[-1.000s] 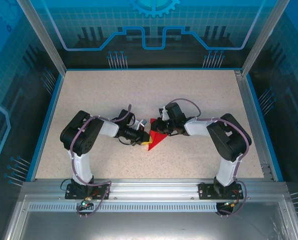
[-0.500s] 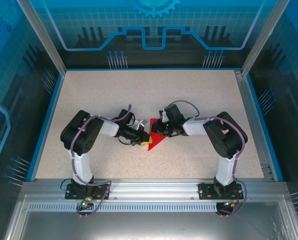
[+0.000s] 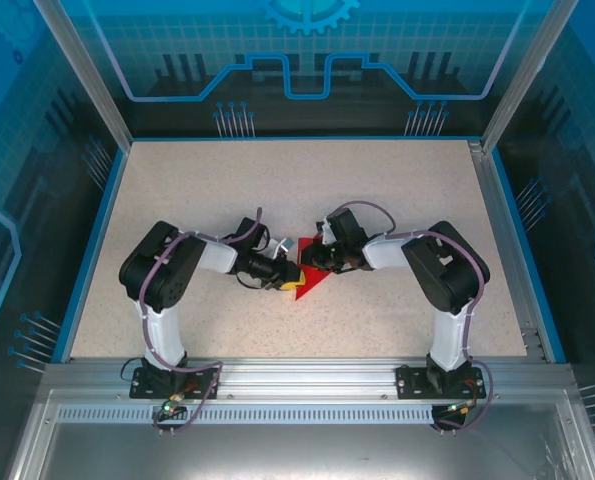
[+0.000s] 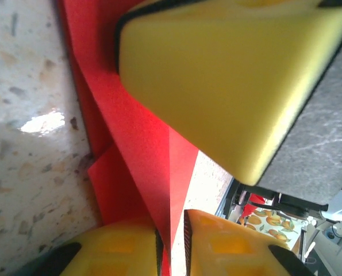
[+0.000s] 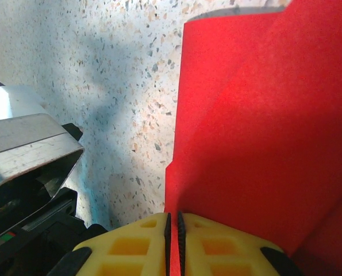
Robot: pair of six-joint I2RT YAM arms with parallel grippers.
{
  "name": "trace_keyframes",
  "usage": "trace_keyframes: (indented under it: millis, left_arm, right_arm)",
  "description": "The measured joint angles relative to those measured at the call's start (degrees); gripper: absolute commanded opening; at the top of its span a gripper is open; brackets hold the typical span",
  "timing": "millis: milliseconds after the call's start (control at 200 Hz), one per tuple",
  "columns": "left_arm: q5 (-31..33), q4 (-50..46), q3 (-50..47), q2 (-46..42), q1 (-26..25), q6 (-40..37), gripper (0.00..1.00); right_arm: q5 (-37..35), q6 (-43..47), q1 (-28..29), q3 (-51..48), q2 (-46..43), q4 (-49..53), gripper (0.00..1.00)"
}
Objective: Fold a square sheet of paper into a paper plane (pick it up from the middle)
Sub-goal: Fourth fold the wing at the center of the table.
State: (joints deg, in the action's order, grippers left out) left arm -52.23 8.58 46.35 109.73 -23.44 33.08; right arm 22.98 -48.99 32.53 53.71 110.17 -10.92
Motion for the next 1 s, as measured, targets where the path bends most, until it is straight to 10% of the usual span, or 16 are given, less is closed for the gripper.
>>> trace_keyframes:
  millis: [1000]
  left_arm:
    - [1.9,0.11,-2.43,-1.62,-0.48,2.54,0.04]
  right_arm:
    - [0.42,2.54,-0.07,0.33,0.07,0.96,0.15]
